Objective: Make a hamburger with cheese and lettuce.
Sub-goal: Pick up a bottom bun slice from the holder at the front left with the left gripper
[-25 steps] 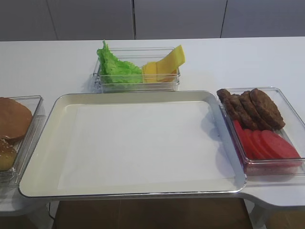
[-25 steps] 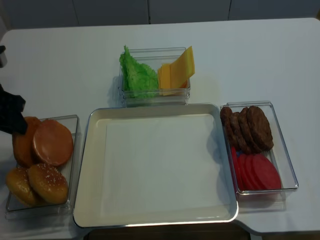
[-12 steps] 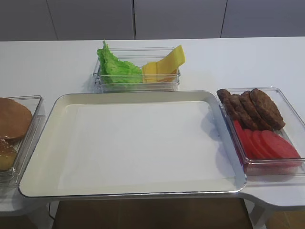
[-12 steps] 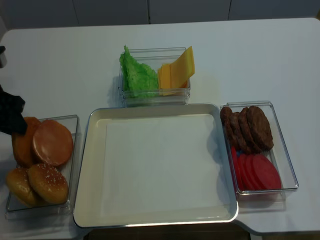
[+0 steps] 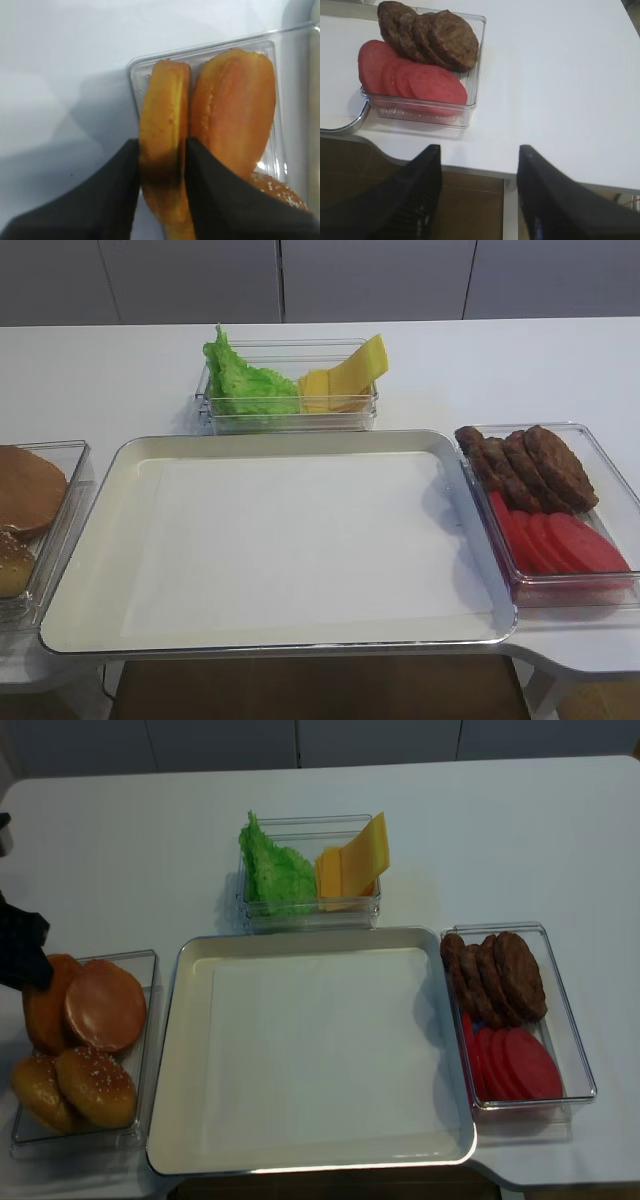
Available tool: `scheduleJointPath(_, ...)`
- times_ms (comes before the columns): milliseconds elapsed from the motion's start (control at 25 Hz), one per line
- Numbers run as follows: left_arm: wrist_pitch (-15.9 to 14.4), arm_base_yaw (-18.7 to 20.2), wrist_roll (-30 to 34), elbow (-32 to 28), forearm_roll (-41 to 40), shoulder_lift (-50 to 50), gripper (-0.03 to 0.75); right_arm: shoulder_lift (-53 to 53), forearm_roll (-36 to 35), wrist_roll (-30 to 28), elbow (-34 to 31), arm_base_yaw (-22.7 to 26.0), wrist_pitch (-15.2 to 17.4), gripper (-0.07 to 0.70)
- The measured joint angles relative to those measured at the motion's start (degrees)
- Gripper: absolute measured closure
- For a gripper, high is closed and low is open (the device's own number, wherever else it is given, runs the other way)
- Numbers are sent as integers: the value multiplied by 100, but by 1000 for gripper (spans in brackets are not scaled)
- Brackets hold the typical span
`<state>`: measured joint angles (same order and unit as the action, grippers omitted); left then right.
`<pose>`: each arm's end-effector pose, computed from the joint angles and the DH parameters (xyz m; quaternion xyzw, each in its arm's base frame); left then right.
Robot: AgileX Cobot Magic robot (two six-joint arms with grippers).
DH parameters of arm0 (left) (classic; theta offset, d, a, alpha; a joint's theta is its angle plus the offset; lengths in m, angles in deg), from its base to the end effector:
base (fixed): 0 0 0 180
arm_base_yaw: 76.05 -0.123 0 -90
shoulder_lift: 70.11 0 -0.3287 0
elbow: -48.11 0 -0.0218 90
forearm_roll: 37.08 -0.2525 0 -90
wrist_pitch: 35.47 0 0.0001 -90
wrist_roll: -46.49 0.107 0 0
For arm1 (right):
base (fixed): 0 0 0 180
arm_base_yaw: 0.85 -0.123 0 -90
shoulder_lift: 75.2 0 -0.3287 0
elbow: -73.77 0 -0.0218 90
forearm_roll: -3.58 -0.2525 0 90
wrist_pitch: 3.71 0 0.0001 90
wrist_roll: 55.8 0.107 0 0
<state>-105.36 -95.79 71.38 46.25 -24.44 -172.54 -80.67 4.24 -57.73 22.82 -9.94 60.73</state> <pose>0.3201 0.0915 0.2987 0.0121 0.9931 -0.0781 0.0866 -0.0365 -0.0070 0.2572 -0.0831 0.8658 0.0251 0.4929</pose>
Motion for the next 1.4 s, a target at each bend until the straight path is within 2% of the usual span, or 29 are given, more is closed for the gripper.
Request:
scheduleJointPath(720,0,0,-127,19,-13,-250,484,0,0,0,0,0,0,240)
scheduleJointPath(1040,-40,0,-197,138,-11,-250,568,0,0,0,0,0,0,240)
scheduleJointPath(1400,-28,0,-418,152,-37,-260,573,0,0,0,0,0,0,240)
